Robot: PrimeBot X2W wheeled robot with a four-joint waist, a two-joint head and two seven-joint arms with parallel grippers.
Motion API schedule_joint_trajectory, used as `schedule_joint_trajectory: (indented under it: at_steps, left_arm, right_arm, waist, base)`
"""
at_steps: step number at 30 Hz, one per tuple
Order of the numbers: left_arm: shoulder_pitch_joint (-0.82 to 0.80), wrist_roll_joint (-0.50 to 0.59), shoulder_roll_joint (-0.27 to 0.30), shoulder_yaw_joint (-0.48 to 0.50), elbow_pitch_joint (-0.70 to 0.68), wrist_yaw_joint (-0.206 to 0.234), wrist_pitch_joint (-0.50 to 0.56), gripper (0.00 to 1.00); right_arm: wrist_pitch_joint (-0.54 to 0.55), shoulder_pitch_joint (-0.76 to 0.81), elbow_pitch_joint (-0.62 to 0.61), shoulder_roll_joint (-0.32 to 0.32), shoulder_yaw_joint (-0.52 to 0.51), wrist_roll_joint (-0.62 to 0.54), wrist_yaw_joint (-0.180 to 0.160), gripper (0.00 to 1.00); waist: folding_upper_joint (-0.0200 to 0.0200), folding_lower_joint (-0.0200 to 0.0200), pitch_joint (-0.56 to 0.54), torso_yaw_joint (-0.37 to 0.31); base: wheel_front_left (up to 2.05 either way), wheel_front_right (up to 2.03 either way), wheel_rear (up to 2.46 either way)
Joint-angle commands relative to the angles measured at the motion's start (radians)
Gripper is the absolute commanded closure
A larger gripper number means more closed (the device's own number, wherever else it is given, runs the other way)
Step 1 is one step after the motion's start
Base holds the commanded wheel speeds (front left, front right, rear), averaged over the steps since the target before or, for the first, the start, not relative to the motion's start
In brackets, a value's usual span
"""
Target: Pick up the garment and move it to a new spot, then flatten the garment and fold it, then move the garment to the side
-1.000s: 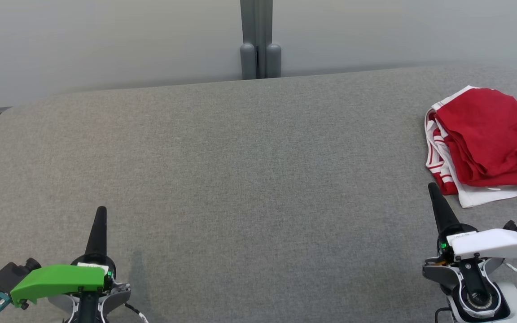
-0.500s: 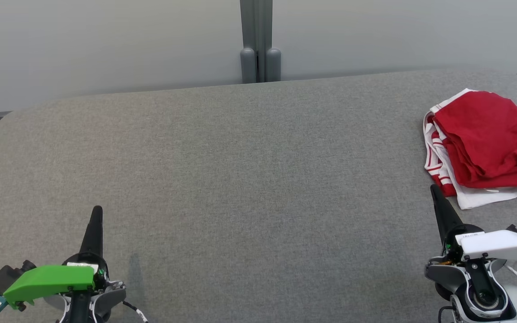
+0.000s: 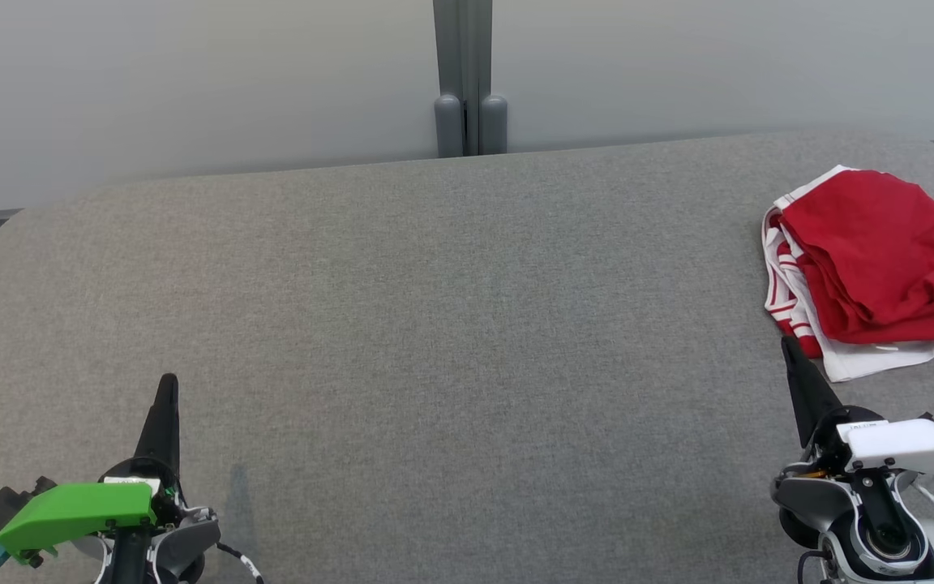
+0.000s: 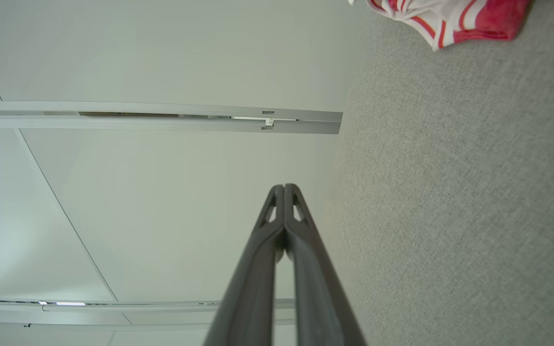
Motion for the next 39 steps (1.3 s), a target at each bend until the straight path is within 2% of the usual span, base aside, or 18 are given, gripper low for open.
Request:
schedule_joint_trajectory:
  at_steps: [1,12,39]
  left_arm:
    - [-0.016,-0.019,0.002,0.007,0.002,-0.007,0.008,1.0]
    - [-0.017,-0.077,0.0,0.023,0.008,-0.009,0.029,1.0]
    - [-0.018,-0.062,-0.007,0.031,0.009,-0.008,0.036,1.0]
  right_arm:
    - [0.008,0.008,0.002,-0.001,-0.005,0.02,0.0,1.0]
    - [0.028,0.01,0.008,0.001,-0.018,0.082,0.0,1.0]
    - [0.035,0.009,0.008,0.009,-0.027,0.068,0.0,1.0]
  waist:
    - [0.0,0.0,-0.001,0.0]
    - [0.0,0.0,-0.011,0.0]
    - [0.0,0.0,-0.011,0.0]
  base:
    - [0.0,0.0,0.0]
    - [0.0,0.0,0.0]
    - [0.0,0.0,0.0]
